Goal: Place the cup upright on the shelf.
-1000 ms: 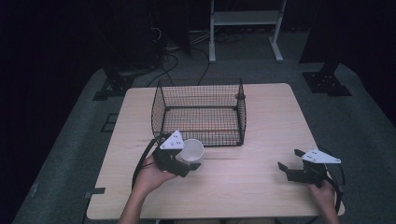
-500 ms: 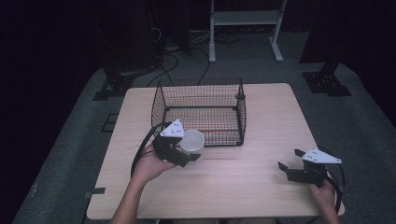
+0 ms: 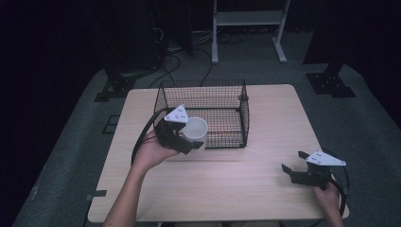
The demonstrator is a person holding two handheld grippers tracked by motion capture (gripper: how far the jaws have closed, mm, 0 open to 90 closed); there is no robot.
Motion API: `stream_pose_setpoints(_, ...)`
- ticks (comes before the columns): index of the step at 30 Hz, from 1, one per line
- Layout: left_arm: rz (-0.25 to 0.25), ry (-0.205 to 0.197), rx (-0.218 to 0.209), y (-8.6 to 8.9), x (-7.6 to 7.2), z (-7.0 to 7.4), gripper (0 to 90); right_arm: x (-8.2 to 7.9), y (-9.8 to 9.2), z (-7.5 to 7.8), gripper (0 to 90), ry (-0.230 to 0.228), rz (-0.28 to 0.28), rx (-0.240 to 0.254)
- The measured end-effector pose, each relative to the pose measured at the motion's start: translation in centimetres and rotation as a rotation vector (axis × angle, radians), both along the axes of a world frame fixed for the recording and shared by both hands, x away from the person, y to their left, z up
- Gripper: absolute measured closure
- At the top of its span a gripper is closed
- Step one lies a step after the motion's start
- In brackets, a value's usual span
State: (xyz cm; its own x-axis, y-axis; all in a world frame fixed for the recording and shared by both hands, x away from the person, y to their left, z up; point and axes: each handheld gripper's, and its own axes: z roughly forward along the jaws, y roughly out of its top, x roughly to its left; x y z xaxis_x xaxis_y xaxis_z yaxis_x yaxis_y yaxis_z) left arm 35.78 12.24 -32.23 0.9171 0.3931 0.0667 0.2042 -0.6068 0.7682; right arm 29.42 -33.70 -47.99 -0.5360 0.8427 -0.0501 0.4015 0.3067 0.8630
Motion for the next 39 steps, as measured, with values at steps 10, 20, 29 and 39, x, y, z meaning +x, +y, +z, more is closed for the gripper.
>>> stream_pose_setpoints(10,0.011,0.007,-0.002,-0.1,1.9,1.1,20.6,0.0,0.0,0.0,13.1,0.001,0.001,-0.003)
stream_pose_setpoints(20,0.034,0.004,0.007,-0.3,3.9,2.2,20.6,0.0,0.0,0.0,13.1,0.000,0.002,0.004)
stream_pose_setpoints(29,0.045,0.023,0.015,-0.4,5.4,2.2,20.7,0.0,0.0,0.0,13.1,-0.002,0.003,0.004)
stream_pose_setpoints(39,0.064,0.041,0.017,-0.8,7.3,1.8,20.7,0.0,-0.1,0.0,13.1,-0.002,0.003,0.007)
